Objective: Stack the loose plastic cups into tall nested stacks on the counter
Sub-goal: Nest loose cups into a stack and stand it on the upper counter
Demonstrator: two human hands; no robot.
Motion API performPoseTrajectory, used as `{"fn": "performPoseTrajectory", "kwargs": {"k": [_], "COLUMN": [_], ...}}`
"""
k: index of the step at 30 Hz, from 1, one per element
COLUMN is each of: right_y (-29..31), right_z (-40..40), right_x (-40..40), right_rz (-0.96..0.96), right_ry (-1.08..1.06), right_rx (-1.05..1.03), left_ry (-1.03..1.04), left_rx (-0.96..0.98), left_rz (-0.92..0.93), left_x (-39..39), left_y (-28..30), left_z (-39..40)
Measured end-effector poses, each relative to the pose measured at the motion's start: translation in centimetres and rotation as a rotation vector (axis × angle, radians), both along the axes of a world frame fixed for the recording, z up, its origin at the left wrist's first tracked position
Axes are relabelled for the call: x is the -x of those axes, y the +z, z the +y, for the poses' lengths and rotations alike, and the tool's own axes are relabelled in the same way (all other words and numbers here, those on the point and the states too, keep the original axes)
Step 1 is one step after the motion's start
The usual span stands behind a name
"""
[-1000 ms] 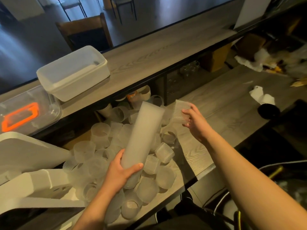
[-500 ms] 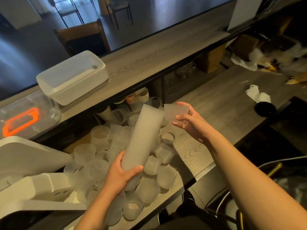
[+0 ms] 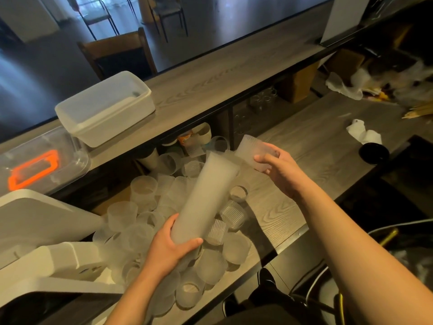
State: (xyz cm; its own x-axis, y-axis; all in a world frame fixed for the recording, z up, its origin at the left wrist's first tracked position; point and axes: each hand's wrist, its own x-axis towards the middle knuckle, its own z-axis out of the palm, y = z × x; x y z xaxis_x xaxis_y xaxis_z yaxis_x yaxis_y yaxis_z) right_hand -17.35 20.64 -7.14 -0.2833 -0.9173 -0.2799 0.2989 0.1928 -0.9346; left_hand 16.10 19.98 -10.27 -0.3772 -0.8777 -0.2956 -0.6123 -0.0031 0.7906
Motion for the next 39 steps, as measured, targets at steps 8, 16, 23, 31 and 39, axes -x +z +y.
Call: {"fn": "performPoseTrajectory", "kwargs": {"k": [8, 16, 23, 31, 39], "right_y": [1.2, 0.4, -1.3, -10.0, -14.0], "right_z": [-0.8, -0.5, -1.6, -3.0, -4.4], "right_x": [-1.3, -3.9, -3.5, -0.5, 0.1], "right_rz": [0.351, 0.26, 0.137, 0.598, 0.894], "right_ry": [0.157, 0.279, 0.169, 0.213, 0.467], "right_rx": [-0.044, -0.068, -0.104, -0.463, -0.428], "left_ry": [-0.072, -0.04, 0.037, 0.215, 0.303], "left_rx": [0.011, 0.005, -0.101, -0.216, -0.246], "left_rz": [-0.039, -0.019, 0.057, 0.272, 0.311], "left_x": [0.3, 1.0, 1.3, 2.7, 3.1], "left_y": [-0.6, 0.0, -0.4, 0.0, 0.1], "left_z": [0.0, -0.1, -0.3, -0.9, -0.4]}}
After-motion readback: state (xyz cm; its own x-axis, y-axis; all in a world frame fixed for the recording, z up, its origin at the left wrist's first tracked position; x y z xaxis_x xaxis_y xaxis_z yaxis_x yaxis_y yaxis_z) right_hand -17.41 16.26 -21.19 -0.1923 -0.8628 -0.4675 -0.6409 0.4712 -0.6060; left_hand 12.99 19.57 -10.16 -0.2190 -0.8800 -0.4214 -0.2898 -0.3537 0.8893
